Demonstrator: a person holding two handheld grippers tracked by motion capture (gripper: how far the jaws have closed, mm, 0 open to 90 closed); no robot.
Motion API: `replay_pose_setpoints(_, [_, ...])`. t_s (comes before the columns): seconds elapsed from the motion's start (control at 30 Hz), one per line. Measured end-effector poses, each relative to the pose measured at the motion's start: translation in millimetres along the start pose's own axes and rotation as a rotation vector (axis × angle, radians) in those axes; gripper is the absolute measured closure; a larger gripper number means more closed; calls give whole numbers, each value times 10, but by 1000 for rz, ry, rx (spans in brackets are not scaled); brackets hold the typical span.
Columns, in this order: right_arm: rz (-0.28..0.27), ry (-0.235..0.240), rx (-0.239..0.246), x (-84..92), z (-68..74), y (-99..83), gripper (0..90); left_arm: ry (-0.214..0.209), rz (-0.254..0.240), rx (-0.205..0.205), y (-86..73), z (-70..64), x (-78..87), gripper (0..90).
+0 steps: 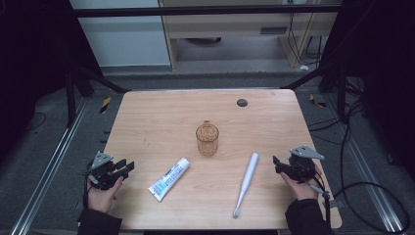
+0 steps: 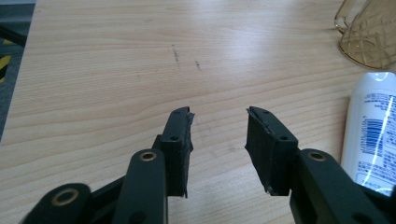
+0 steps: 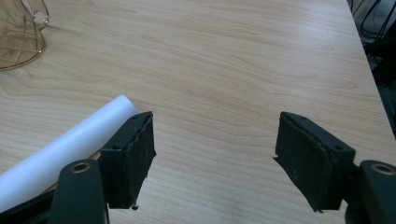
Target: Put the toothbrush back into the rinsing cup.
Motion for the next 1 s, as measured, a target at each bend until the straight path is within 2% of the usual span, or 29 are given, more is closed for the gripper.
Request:
replay_pose_setpoints(0.2, [-23,10,11,50,44,37,286,-19,28,-31,-28,-80,0,658])
replay_pose_setpoints(0.53, [-41,61,20,102,162,114,326,-33,58,-66,-78,-189,-9,716])
replay_pose_setpoints(0.63, [-51,111,28,129,262,169,359,-31,65,-74,-93,-190,-17,720])
replay_pose_setpoints(0.77, [-59,184,75,159,439,218,448,-25,71,-77,-101,-183,-25,717])
replay_pose_setpoints(0.93, [-32,279,108,182,627,237,571,-15,77,-84,-110,-179,-33,697])
replay_pose_setpoints(1.0, [-21,296,127,184,672,228,624,-10,80,-85,-116,-178,-34,687])
Point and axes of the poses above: each handheld gripper's, and its own axes: x roughly backward along the jaws, y roughly out of its top, z roughly to its left, the point moved 6 cm from there along -x, roughly forward along the jaws, and after that the axes turned 14 degrees about x, right-handed, at the moved point
